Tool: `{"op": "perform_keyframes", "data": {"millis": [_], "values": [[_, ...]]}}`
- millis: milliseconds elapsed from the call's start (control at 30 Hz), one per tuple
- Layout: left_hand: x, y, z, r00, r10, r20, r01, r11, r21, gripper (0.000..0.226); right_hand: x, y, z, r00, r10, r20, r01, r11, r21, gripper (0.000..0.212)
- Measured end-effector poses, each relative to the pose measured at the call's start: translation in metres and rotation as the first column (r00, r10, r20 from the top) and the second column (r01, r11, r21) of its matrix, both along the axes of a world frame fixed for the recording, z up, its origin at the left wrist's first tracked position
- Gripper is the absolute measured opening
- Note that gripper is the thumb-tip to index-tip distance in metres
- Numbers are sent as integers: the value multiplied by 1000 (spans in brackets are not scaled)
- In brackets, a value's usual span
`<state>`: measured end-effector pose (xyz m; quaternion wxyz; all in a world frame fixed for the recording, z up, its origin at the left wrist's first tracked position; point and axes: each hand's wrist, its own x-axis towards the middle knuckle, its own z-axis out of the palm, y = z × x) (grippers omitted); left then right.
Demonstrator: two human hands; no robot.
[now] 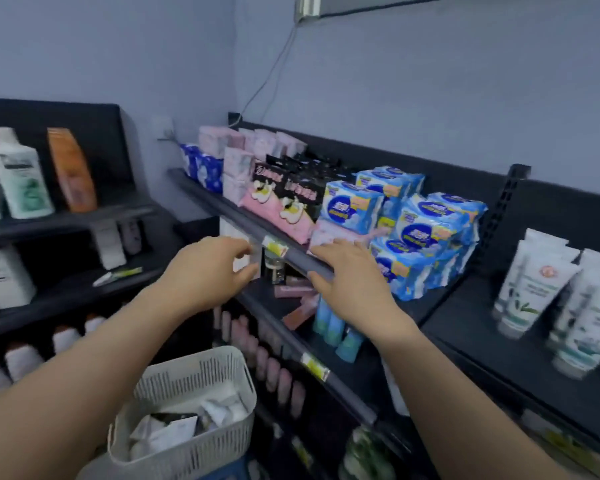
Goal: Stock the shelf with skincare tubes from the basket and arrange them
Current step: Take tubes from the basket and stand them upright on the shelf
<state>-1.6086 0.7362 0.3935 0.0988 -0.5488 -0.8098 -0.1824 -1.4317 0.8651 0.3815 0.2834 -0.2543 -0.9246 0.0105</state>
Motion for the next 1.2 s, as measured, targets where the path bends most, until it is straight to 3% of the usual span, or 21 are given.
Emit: {"op": "perform_keyframes", "data": {"millis": [267,400,533,567,700,800,933,1200], "values": [[-126,-73,-98,969,218,116,-195,963,-189,30,-137,-35,-92,972,164,167,-130,972,-197,27],[-168,-87,-158,937,291,195,-222,923,-314,27,-181,-36,-150,957,208,203,-136,937,-322,39],[-202,-85,-225,888,358,288,-239,896,-375,30,-217,-21,-216,923,281,264,-147,889,-433,12],[-209,-83,-243,875,376,306,-238,883,-404,29,-225,-14,-233,913,297,281,-151,883,-444,15],[-236,-69,-317,800,448,399,-230,843,-486,26,-254,9,-298,889,284,360,-76,866,-494,39],[-251,-57,-373,747,495,444,-220,814,-538,23,-276,25,-350,862,304,406,-32,831,-556,41],[-268,-42,-446,654,574,492,-215,765,-607,42,-300,47,-417,821,355,448,17,767,-641,43],[-288,-24,-540,540,668,512,-232,703,-673,44,-327,95,-501,853,286,436,131,692,-710,37]]}}
